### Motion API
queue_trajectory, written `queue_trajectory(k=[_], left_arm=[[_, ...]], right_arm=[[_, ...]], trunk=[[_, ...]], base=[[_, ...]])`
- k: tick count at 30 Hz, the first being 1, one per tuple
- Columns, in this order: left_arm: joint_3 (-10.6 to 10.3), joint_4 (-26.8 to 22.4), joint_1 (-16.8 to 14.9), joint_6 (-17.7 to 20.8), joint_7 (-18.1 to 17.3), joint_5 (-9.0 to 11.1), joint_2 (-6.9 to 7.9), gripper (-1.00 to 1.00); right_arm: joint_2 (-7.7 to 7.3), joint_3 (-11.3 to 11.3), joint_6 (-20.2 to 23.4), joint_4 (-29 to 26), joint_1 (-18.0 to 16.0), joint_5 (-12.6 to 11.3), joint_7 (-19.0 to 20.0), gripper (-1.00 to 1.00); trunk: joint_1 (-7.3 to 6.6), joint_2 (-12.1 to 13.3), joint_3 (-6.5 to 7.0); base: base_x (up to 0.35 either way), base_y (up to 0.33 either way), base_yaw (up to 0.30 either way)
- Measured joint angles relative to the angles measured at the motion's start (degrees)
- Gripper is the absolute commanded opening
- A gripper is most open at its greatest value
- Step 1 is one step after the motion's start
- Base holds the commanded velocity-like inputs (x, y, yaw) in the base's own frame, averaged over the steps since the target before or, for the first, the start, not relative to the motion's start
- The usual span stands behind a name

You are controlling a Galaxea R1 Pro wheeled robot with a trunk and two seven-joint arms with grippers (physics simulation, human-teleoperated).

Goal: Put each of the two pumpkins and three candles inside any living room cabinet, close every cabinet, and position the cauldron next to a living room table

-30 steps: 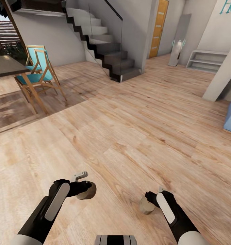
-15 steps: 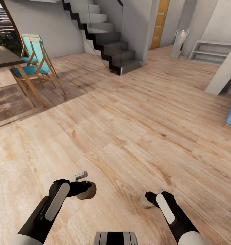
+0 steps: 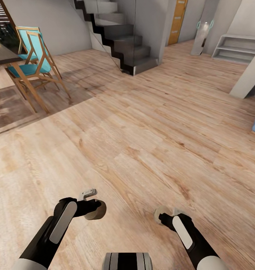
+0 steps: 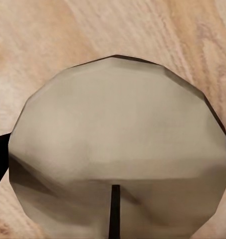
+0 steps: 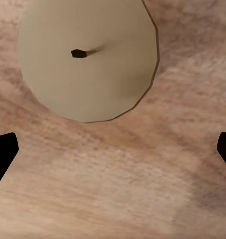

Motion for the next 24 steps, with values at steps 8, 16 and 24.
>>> queue_trajectory(k=[8,16,24], left_arm=[[0.0,0.0,0.0,0.0,-0.04,-0.01,-0.01,-1.0],[0.0,0.0,0.0,0.0,-0.09,0.01,-0.06,-1.0],[-0.02,0.1,0.0,-0.01,-0.04,-0.01,-0.08,-1.0]], right_arm=[[0.0,0.07,-0.04,0.07,0.0,0.04,0.08,1.0],[0.0,1.88,-0.04,0.16,0.0,0.0,0.13,1.0],[0.0,1.98,-0.04,0.14,0.0,0.0,0.1,1.0]], trunk=[[0.0,0.0,0.0],[-0.01,0.0,0.0],[-0.02,0.0,0.0]], base=[[0.018,0.005,0.0],[0.119,0.026,0.0],[0.216,-0.099,0.0]])
